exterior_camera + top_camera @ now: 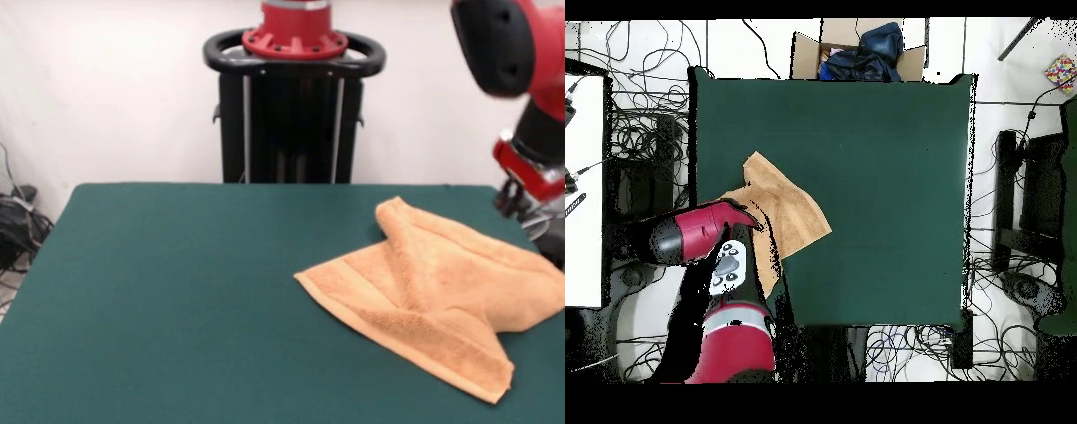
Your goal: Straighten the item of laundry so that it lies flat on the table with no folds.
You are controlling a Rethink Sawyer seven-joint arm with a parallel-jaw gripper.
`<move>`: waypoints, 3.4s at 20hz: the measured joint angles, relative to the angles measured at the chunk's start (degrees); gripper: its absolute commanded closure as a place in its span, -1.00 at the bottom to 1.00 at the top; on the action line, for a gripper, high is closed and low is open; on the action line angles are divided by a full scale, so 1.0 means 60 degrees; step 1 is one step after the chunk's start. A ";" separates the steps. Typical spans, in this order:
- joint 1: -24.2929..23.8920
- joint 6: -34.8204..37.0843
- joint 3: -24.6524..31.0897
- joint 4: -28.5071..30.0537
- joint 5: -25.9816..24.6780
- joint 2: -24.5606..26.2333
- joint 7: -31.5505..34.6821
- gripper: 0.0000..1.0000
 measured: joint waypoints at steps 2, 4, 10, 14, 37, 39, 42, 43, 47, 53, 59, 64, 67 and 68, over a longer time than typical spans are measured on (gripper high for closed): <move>-0.0030 0.0314 -0.0142 -0.0037 -0.0208 -0.0201 0.0000 1.00; -0.0135 0.0725 -0.0337 -0.0144 -0.0598 -0.0555 0.0000 1.00; -0.0447 0.1009 -0.0391 -0.0508 -0.1153 -0.1096 0.0000 1.00; -0.0570 0.1008 -0.0393 -0.0877 -0.1375 -0.1076 0.0000 1.00; -0.0592 -0.0937 -0.0385 -0.1907 -0.2070 0.1734 0.0000 1.00; -0.0611 -0.0937 -0.0384 -0.1909 -0.2068 0.1726 0.0000 1.00; -0.0668 -0.0937 -0.0386 -0.1909 -0.2068 0.1633 0.0000 1.00; -0.0699 -0.0936 -0.0386 -0.1908 -0.2069 0.1569 0.0000 1.00; -0.0856 -0.0933 -0.0387 -0.1906 -0.2070 0.1228 0.0000 1.00; -0.1164 -0.0931 -0.0389 -0.1925 -0.2072 0.0854 0.0000 1.00; -0.1380 -0.0850 -0.0389 -0.1924 -0.2074 0.0653 0.0000 1.00; -0.1410 -0.0278 -0.0386 -0.1924 -0.2074 0.0217 0.0000 1.00; -0.1493 -0.0014 -0.0386 -0.1931 -0.2072 0.0030 0.0000 1.00; -0.1632 0.0016 -0.0384 -0.1953 -0.2074 0.0007 0.0000 1.00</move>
